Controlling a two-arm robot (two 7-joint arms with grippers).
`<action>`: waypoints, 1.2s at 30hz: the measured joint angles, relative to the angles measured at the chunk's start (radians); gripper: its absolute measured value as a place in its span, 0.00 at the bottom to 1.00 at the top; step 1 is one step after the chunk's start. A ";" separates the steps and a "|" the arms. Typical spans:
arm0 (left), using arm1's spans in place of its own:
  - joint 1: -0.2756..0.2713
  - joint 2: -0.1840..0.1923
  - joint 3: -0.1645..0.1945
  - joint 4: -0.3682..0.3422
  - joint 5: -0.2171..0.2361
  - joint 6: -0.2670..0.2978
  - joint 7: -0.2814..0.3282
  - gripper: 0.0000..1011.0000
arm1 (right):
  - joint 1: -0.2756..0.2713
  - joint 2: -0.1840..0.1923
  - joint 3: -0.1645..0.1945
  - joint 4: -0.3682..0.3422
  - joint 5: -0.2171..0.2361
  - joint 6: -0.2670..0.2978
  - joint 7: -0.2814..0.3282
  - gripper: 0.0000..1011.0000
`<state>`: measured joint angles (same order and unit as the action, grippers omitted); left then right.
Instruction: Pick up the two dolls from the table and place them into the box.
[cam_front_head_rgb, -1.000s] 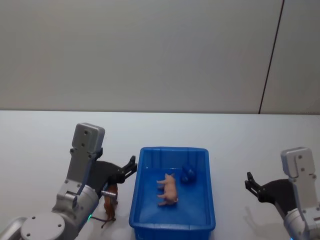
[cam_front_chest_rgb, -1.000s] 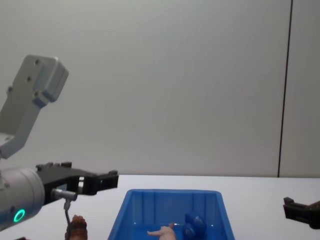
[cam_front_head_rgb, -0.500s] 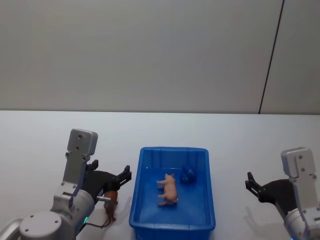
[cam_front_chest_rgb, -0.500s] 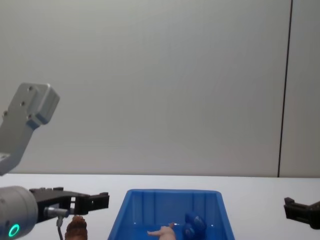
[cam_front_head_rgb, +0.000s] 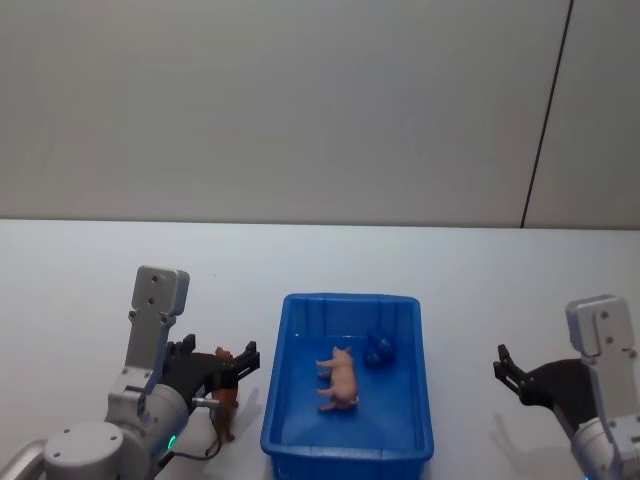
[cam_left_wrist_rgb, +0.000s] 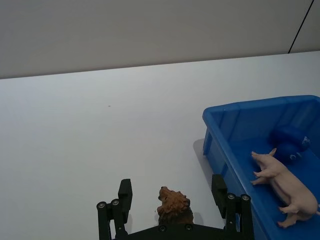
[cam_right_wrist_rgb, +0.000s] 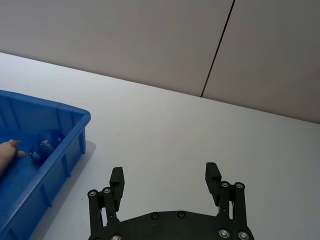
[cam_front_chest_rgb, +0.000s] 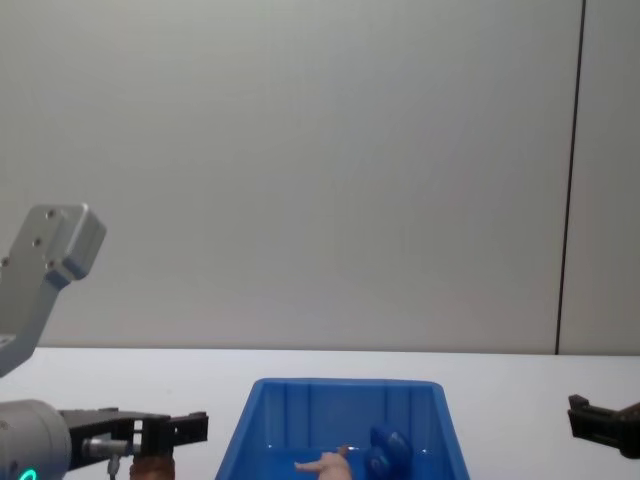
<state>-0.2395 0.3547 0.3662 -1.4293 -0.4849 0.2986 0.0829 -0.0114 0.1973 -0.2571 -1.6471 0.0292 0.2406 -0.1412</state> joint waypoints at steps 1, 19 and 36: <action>-0.003 -0.002 -0.001 0.009 -0.004 0.000 -0.003 0.99 | 0.000 0.000 0.000 0.000 0.000 0.000 0.000 0.99; -0.015 -0.021 -0.009 0.080 -0.056 -0.006 -0.030 0.68 | 0.000 0.000 0.000 0.000 0.000 0.000 0.000 0.99; -0.002 -0.025 -0.011 0.072 -0.062 -0.037 -0.033 0.41 | 0.000 0.000 0.000 0.000 0.000 0.000 0.000 0.99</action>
<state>-0.2415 0.3300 0.3553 -1.3577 -0.5467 0.2613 0.0498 -0.0113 0.1974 -0.2571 -1.6471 0.0292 0.2406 -0.1410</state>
